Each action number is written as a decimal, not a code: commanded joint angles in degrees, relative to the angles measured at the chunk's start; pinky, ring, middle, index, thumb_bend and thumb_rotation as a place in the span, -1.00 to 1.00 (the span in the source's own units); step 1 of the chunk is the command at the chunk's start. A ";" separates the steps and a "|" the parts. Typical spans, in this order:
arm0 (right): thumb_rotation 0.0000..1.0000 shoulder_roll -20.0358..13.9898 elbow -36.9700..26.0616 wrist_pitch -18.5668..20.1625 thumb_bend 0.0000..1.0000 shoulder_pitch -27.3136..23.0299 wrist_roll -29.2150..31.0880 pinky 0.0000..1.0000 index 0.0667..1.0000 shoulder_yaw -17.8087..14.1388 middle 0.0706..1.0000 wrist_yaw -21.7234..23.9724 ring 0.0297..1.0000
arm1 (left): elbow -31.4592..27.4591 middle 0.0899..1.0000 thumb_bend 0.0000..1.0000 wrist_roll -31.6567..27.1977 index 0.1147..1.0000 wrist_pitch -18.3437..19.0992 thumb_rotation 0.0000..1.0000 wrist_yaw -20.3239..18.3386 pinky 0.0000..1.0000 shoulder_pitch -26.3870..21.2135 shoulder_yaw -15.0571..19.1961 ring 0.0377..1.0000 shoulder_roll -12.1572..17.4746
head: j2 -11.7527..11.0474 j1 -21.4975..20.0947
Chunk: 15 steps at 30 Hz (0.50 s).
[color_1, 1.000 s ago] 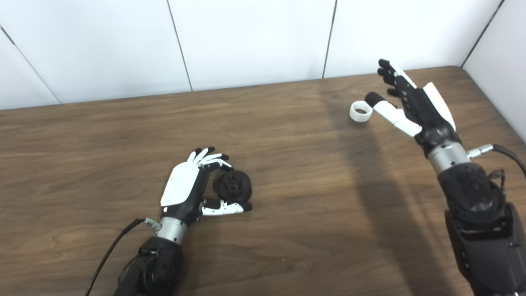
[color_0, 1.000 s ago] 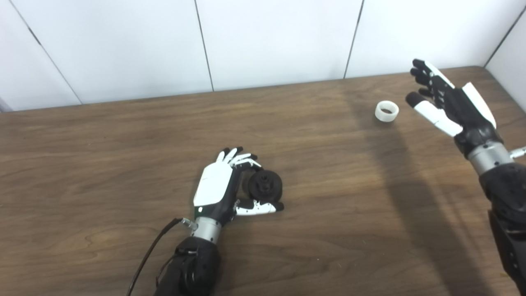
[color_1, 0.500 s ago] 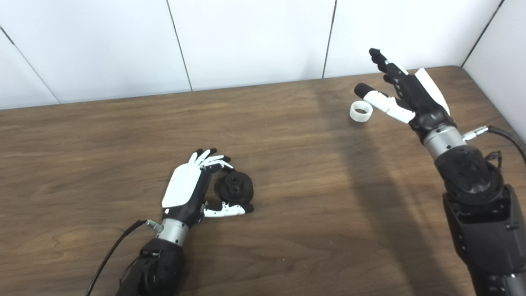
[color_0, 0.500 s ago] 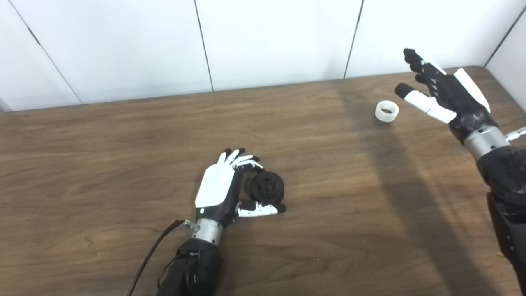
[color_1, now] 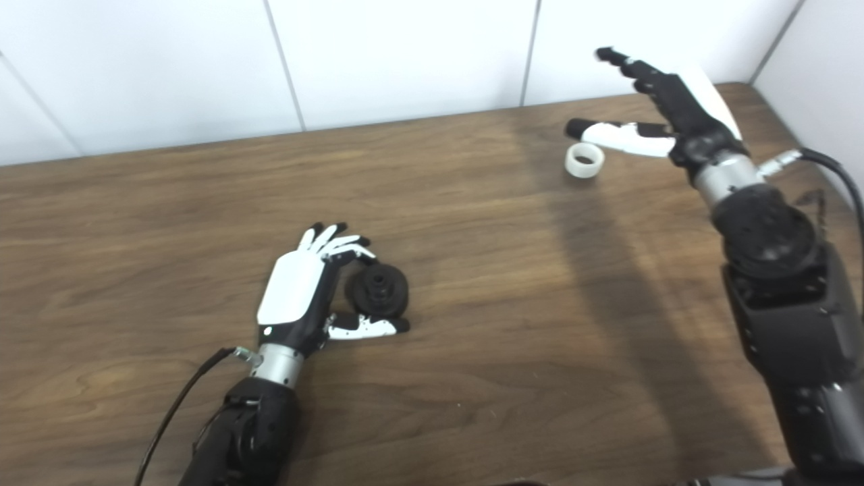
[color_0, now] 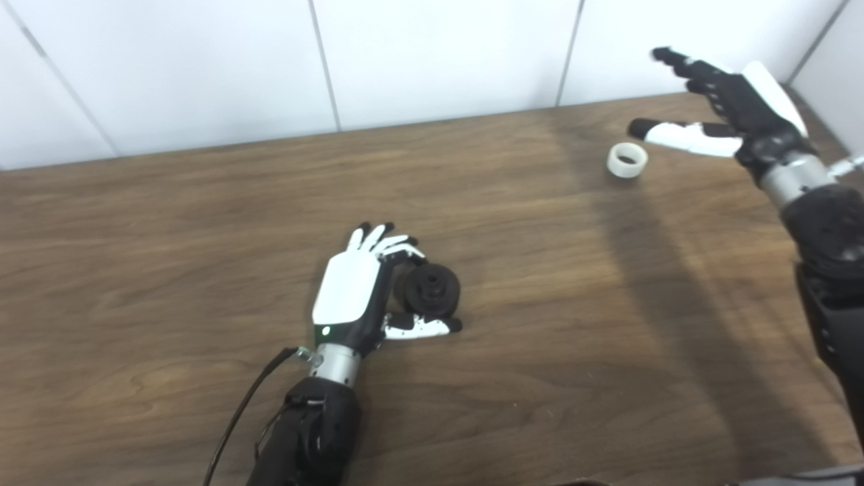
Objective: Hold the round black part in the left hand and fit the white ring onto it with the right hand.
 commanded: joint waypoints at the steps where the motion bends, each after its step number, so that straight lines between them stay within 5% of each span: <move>1: -0.10 -2.88 0.58 -1.01 0.64 -2.68 -2.54 0.75 0.64 0.56 0.76 0.19 0.80 | 6.12 0.55 0.05 -0.99 -0.16 -0.36 -0.89 1.43 1.00 7.99 -1.24 0.85 1.70 | 0.02 -1.33; 15: -0.41 -7.44 12.12 -3.13 0.71 -7.46 -11.04 0.79 0.60 8.80 0.86 3.51 0.88 | 3.98 0.55 0.05 -0.98 -0.16 -0.17 -0.89 0.32 1.00 8.71 -1.17 0.84 2.99 | -0.26 -5.19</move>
